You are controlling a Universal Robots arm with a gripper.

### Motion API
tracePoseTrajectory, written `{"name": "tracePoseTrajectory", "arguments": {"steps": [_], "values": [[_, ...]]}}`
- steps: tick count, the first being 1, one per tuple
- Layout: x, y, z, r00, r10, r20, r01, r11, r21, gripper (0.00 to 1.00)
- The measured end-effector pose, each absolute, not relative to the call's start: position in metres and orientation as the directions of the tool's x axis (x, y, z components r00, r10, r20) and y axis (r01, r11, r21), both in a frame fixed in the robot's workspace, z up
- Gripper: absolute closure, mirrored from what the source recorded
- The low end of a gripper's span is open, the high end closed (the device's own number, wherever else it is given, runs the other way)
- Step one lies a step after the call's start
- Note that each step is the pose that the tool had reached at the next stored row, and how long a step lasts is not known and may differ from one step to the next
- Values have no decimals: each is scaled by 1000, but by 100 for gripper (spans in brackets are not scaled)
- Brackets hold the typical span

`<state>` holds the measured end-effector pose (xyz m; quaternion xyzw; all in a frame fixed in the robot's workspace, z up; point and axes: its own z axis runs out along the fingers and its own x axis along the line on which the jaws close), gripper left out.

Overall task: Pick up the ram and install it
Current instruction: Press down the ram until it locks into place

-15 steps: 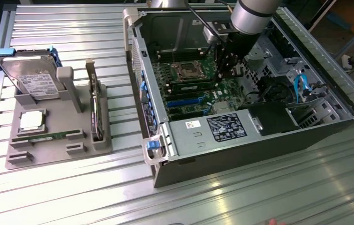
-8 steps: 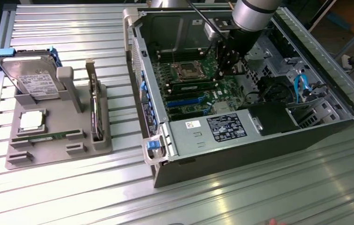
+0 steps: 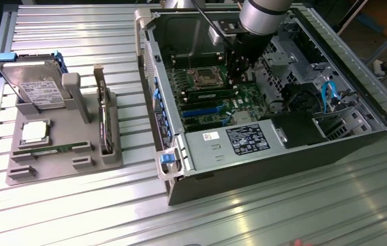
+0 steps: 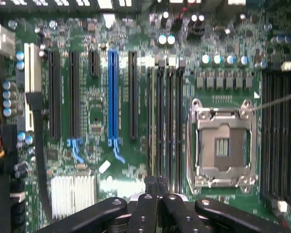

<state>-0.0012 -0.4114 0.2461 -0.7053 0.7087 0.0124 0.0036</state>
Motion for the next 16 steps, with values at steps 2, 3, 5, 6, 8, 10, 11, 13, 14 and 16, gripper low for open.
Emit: {"name": "tracePoseTrajectory", "arguments": {"steps": [2,3,5,6,8,10,11,13,14,16], "values": [[-9,-411,246,-5,-1000,-23,-1000,5,10,89],[-11,-411,246,-5,-1000,-22,-1000,5,9,89],[-17,-411,246,-5,-1000,-22,-1000,5,6,89],[-20,-411,246,-5,-1000,-23,-1000,5,5,89],[-27,-411,246,-5,-1000,-23,-1000,5,2,89],[-33,-411,246,-5,-1000,-23,-1000,5,-1,89],[-36,-411,246,-5,-1000,-23,-1000,5,-2,89],[-37,-411,246,-5,-1000,-23,-1000,5,-2,89],[-37,-411,246,-5,-1000,-23,-1000,5,-2,89],[-37,-411,246,-5,-1000,-23,-1000,5,-2,89]]}}
